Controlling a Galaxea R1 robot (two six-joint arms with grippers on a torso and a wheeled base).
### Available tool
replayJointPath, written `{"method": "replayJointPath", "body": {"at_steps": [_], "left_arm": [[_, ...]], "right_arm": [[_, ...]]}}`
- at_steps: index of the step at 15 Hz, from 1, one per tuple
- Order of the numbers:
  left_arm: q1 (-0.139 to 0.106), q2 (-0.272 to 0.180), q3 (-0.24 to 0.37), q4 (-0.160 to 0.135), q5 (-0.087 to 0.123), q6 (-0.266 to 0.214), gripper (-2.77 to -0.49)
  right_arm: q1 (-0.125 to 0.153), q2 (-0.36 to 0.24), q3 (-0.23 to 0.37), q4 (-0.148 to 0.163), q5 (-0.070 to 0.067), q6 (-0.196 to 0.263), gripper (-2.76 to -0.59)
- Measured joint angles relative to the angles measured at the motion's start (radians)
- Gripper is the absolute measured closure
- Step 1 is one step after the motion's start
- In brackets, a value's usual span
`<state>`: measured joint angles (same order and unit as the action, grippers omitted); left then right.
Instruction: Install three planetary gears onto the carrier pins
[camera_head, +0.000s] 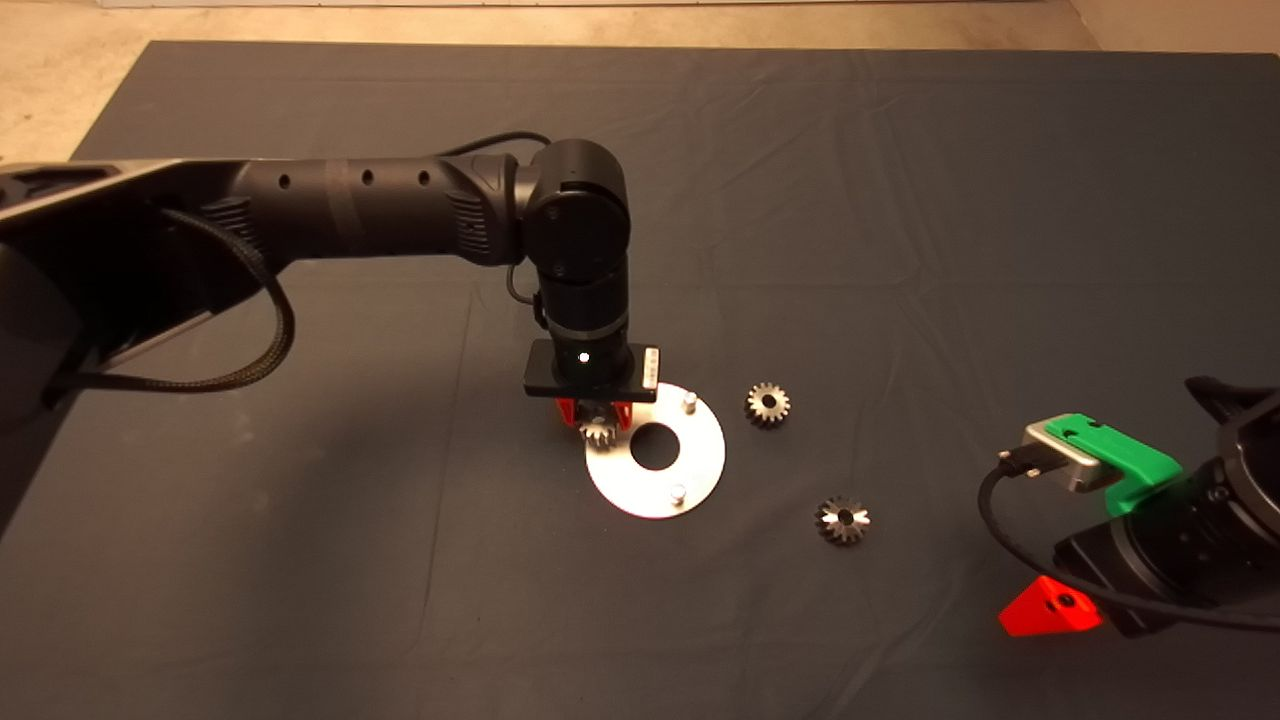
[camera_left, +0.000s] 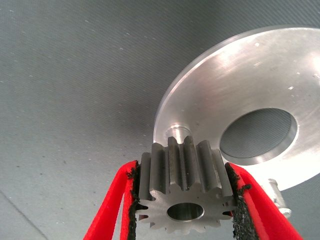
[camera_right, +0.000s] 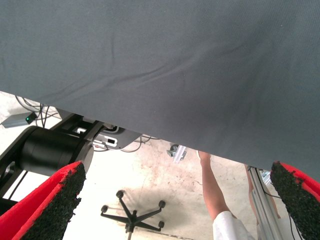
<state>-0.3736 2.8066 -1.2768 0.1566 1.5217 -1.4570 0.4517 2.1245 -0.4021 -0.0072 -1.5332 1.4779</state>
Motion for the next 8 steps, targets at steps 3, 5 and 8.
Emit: {"method": "replayJointPath", "body": {"at_steps": [3,5,8], "left_arm": [[0.000,0.000,-0.009,0.000,0.000,0.000,-0.96],[0.000,0.000,-0.010,0.000,0.000,0.000,-0.96],[0.000,0.000,-0.010,0.000,0.000,0.000,-0.96]], "right_arm": [[0.000,0.000,0.000,0.000,0.000,0.000,-2.75],[0.000,0.000,0.000,0.000,0.000,0.000,-2.75],[0.000,0.000,0.000,0.000,0.000,0.000,-2.75]]}}
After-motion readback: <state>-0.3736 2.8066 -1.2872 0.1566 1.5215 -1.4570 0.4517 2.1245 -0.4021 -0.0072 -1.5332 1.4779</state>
